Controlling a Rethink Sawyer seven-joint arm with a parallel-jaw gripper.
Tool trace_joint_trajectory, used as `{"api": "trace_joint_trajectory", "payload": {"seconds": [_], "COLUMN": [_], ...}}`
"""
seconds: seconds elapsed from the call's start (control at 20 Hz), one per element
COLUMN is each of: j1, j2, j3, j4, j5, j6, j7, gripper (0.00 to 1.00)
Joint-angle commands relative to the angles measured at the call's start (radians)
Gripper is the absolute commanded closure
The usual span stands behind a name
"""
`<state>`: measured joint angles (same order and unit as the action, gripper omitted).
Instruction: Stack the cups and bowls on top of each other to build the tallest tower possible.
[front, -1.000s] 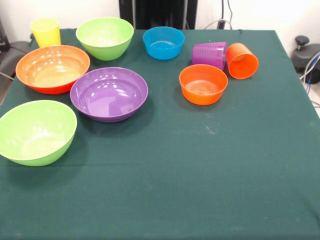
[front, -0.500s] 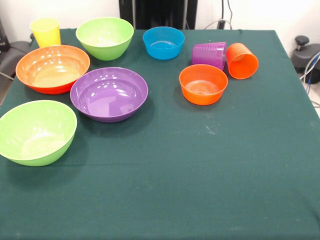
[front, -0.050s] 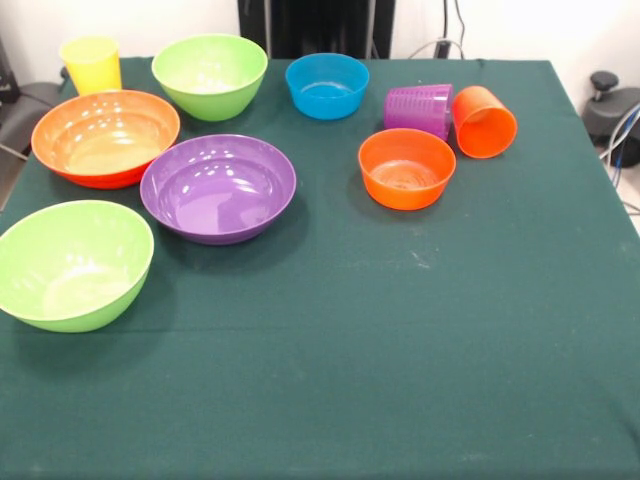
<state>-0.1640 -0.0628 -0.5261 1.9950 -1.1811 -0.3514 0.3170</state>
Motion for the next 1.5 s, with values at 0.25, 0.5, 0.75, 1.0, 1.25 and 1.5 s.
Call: {"api": "trace_joint_trajectory", "payload": {"seconds": [0.25,0.5,0.75,1.0,1.25,1.5], "j1": [-0.005,0.01,0.008,0.009,0.007,0.007], "j2": [0.07,0.104,0.111,0.092,0.086,0.086], "j3": [0.204,0.211,0.235,0.239,0.256,0.286], "j4": [-0.174,-0.195,-0.211,-0.189,-0.184,-0.191], "j5": [-0.01,0.011,-0.003,-0.018,-0.032,-0.045], "j6": [0.009,-0.002,0.017,0.011,0.026,0.052], "j7": [0.177,0.169,0.177,0.179,0.185,0.193], "gripper": [0.0,0.0,0.0,0.0,0.0,0.0]}}
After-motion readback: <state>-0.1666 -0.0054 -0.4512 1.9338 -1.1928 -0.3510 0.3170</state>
